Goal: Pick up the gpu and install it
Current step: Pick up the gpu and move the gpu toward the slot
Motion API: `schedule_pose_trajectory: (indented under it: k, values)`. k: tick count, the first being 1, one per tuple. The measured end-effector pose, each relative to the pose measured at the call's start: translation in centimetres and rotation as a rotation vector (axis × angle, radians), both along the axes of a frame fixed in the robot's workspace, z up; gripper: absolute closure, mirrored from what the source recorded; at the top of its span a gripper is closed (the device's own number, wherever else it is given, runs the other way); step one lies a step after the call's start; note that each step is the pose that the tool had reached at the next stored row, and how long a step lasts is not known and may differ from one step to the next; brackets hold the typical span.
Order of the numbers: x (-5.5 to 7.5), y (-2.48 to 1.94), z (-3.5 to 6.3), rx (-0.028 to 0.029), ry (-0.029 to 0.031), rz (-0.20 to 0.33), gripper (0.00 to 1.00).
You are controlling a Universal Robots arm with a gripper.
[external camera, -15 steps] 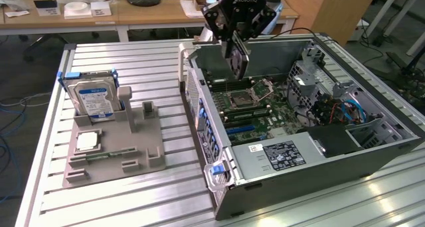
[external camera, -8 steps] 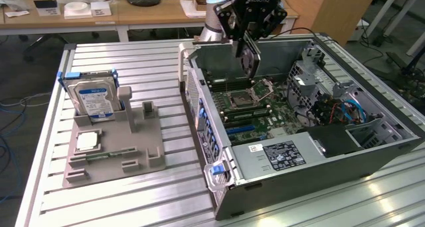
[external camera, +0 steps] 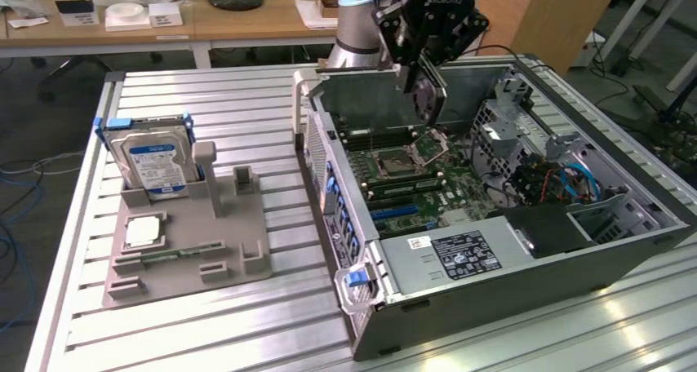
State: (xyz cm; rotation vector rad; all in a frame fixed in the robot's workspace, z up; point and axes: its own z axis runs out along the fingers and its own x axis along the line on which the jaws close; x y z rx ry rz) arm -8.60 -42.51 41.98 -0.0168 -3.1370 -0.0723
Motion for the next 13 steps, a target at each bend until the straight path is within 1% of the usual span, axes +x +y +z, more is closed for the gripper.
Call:
schedule_pose_trajectory:
  k: [13]
  values:
    - [4.1,0.0,0.0,0.0,0.0002,0.0,0.72]
